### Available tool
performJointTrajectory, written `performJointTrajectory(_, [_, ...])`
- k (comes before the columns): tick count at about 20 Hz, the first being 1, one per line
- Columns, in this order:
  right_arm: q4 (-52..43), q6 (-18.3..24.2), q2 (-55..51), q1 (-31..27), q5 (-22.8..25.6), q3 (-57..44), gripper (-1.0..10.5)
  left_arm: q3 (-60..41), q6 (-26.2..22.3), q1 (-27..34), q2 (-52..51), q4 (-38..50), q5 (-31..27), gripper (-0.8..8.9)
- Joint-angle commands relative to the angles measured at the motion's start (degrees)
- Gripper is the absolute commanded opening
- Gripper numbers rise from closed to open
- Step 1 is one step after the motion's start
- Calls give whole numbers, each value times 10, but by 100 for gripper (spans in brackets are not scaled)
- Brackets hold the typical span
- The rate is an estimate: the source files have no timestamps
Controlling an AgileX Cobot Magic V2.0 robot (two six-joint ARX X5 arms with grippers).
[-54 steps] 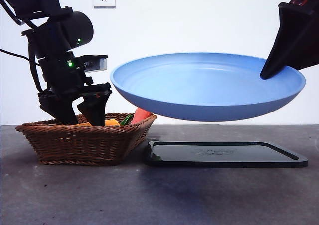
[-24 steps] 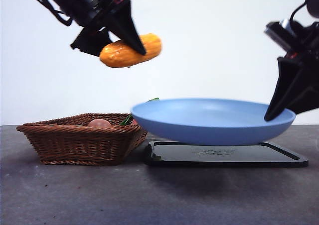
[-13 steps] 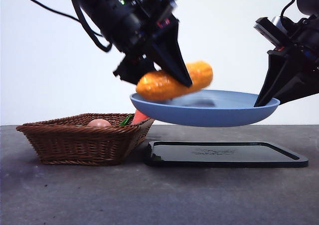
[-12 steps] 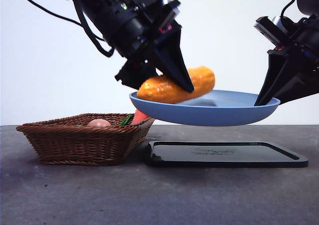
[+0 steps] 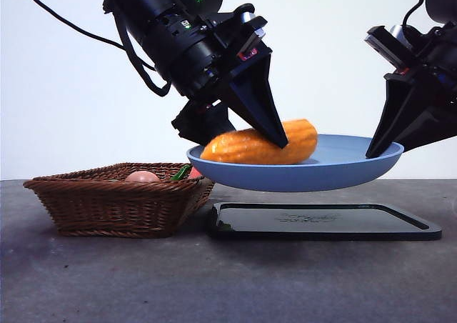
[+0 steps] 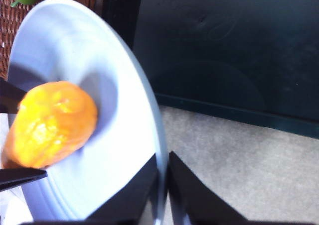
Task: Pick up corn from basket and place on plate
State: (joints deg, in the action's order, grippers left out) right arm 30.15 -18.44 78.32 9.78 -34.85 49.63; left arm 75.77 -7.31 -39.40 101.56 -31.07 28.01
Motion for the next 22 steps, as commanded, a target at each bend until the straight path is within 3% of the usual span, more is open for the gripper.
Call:
performJointTrajectory(1, [-7,-2,8,2,-11,11,2,18,9,-5,-1,-2,1,304])
performJointTrajectory(10, [-36,-3,71,-18,-10,20,2,81,9,6,-70,-46,1,303])
performJointTrajectory(22, [-23,-2,246,-67,-9,177,2,85,15,12,-141,-54,1,303])
